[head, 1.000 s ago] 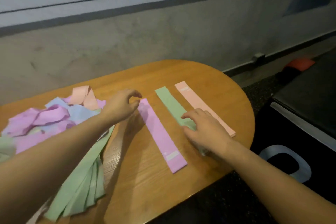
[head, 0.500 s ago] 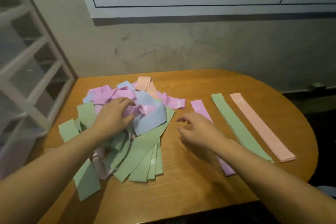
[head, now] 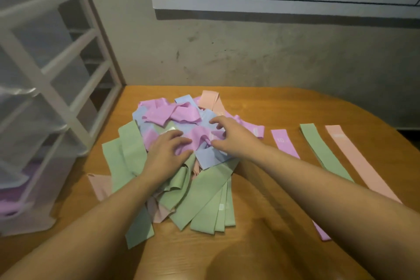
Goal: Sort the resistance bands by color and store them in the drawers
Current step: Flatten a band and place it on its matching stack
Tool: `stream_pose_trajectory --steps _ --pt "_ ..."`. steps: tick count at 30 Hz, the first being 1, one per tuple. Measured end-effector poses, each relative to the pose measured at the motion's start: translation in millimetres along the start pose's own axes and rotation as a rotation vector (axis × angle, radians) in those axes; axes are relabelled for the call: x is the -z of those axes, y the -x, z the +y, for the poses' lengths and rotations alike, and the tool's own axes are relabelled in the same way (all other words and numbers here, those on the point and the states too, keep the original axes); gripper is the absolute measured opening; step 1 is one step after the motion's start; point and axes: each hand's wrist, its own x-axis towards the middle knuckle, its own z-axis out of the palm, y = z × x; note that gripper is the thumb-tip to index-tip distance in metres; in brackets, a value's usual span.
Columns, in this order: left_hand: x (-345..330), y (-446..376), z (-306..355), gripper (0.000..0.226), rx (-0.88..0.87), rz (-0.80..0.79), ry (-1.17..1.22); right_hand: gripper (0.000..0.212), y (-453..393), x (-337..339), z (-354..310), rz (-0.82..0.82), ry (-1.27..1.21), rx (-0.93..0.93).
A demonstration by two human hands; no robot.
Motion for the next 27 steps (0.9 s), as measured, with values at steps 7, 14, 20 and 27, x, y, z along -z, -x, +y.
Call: stream_pose_trajectory --steps 7,14,20,27 --pt "-9.6 -1.9 -8.3 0.024 -0.033 0.061 -0.047 0.068 -49.4 -1.6 -2.2 -0.144 0.421 0.345" --pt "-0.9 0.5 2.2 0.032 -0.037 0.130 0.119 0.017 -51.0 2.2 -8.3 -0.041 0.120 0.242" --pt "19.0 7.4 21.6 0.052 -0.037 0.092 0.231 0.012 -31.0 4.3 -32.2 0.070 -0.284 0.199" --pt "43.5 10.6 32.6 0.044 -0.029 0.168 0.265 0.016 -5.7 43.7 -61.3 0.154 -0.761 0.079"
